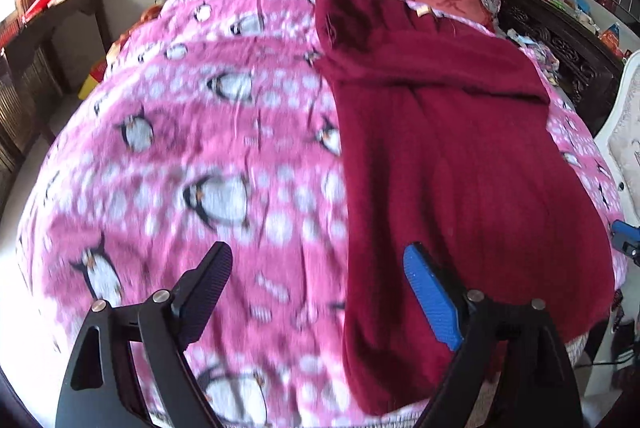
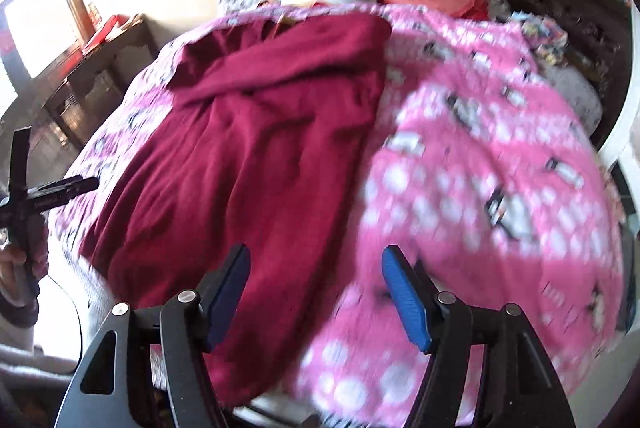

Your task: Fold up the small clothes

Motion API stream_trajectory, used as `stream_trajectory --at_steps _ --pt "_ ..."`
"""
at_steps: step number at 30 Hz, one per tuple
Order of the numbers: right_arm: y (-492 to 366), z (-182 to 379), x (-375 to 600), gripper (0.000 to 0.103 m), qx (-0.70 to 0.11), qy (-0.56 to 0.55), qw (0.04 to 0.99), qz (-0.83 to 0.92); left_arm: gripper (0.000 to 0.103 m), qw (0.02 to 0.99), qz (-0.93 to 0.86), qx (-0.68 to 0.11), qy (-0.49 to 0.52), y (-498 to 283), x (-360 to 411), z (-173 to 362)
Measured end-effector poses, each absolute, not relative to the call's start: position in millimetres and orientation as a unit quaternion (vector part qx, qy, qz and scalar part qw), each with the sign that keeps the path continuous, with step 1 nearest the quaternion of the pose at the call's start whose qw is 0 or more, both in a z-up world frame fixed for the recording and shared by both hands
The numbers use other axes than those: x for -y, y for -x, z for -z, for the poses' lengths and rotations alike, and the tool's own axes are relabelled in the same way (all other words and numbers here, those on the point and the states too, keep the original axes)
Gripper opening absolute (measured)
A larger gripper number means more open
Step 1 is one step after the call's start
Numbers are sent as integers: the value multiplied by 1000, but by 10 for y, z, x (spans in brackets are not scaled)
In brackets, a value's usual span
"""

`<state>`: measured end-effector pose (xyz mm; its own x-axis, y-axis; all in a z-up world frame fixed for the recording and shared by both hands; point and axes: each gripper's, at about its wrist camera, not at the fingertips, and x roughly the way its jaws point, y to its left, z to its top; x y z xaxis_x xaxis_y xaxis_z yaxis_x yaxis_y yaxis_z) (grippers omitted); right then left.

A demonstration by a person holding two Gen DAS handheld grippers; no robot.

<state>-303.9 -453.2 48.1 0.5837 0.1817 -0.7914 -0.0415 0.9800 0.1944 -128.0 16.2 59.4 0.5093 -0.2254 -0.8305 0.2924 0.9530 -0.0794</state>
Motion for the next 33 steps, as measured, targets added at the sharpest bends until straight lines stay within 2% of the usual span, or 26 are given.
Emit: stream_trajectory --at_steps 9,11,12,15,16,17,18,19,20,27,30,33 --pt "3173 -298 4370 73 -463 -112 870 -128 87 827 183 -529 -44 1480 -13 -279" --pt "3179 -260 4306 67 -467 -117 864 -146 90 826 181 -531 -44 1499 31 -206" --pt "3176 -214 4259 60 -472 -123 858 -160 90 831 180 -524 -47 1515 48 -198" --pt "3182 -134 4127 57 -468 -85 865 -158 90 836 181 -516 -53 1535 75 -187" --pt "3184 -144 4115 48 -466 -76 867 -157 81 835 187 -515 -55 1539 78 -199" --pt "3189 -187 4136 40 -463 -74 869 -158 58 833 200 -513 -57 1541 79 -221" --pt "3189 -235 4186 18 -457 -87 870 -166 43 831 211 -512 -60 1554 84 -260" --pt "3179 -277 4234 13 -453 -102 869 -174 20 827 219 -514 -61 1554 86 -299" --pt "3173 -322 4283 12 -446 -120 867 -186 13 825 225 -516 -58 1539 89 -331" --pt "2907 -838 4458 9 -353 -197 883 -239 12 830 266 -491 -13 1265 17 -808" --pt "2577 -1085 4557 9 -311 -205 901 -223 3 852 258 -455 0 990 14 -1151" --pt "2210 -1246 4673 9 -285 -212 913 -202 3 869 245 -429 18 620 54 -1435"
